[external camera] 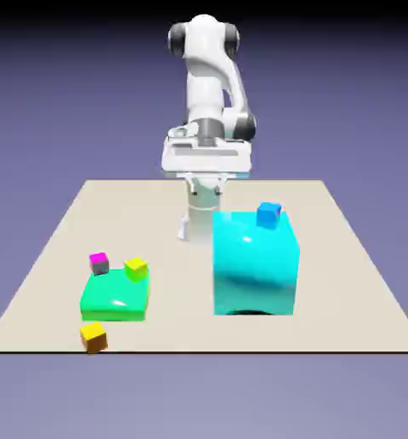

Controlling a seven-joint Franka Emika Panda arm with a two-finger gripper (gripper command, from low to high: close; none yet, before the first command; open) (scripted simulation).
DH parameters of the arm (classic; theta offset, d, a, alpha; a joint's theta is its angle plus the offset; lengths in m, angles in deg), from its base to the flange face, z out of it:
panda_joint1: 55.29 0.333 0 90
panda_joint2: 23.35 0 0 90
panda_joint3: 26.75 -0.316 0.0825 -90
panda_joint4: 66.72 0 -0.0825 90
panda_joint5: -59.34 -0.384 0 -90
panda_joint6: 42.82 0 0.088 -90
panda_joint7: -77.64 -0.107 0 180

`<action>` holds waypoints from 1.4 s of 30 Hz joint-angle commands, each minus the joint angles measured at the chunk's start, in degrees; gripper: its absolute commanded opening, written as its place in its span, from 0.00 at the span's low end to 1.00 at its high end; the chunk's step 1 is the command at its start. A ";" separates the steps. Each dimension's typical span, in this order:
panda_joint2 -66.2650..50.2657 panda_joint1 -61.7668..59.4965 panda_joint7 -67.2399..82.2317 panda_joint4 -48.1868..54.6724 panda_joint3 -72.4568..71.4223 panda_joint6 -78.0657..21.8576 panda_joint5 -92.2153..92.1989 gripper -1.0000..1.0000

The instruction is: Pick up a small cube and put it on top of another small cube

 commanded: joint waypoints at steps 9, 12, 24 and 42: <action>-18.69 -5.63 -5.56 15.87 2.84 -13.52 -4.14 0.50; -24.92 -7.51 -7.41 21.16 3.79 -18.03 -5.52 0.50; -49.84 -15.02 -14.82 42.32 7.57 -36.06 -11.03 0.50; -65.65 -19.74 -19.42 55.55 9.90 -47.13 -14.55 0.00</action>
